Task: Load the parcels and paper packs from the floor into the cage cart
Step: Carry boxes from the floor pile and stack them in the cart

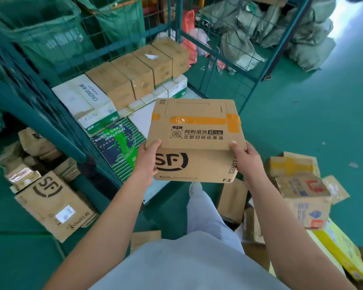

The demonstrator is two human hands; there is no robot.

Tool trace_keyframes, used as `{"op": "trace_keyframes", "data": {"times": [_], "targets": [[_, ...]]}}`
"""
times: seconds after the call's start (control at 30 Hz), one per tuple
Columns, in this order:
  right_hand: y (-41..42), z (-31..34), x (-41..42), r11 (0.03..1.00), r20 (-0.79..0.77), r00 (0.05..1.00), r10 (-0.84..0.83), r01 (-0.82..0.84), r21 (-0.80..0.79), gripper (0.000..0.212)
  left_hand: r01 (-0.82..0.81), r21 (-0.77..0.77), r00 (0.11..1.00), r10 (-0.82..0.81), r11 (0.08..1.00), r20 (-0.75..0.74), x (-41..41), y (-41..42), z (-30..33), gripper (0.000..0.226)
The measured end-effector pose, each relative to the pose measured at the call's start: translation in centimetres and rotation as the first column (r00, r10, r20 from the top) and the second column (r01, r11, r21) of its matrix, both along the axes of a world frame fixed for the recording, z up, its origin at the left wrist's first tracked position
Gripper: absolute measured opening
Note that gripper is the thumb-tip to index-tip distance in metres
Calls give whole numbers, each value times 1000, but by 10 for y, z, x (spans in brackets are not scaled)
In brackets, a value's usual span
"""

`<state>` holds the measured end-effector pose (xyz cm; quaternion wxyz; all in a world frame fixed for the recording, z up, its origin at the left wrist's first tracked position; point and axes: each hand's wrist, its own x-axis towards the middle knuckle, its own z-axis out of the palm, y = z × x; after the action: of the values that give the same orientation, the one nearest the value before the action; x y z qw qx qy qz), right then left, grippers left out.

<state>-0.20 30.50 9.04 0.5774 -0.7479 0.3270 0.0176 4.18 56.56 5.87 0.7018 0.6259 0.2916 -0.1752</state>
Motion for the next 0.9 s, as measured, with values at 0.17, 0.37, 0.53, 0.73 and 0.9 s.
{"op": "trace_keyframes", "data": {"times": [0.17,0.37,0.53,0.73,0.9], "targets": [[-13,-23,78,997,-27,998,65,-63,42,20,-63,27,997,65,998,-47,55,-10,-17,45],[-68,-64,209,989,-110,985,136,-127,81,12,-119,103,982,133,987,-136,170,-63,-50,52],[-134,-78,307,988,-235,960,154,-144,58,23,-99,89,966,117,991,-232,255,-124,-55,42],[-143,-69,414,962,-254,929,268,-273,14,44,-178,84,944,195,980,-266,316,-141,-52,36],[-120,-76,475,933,-287,893,348,-359,13,51,-285,108,906,305,952,-294,355,-124,-65,36]]}}
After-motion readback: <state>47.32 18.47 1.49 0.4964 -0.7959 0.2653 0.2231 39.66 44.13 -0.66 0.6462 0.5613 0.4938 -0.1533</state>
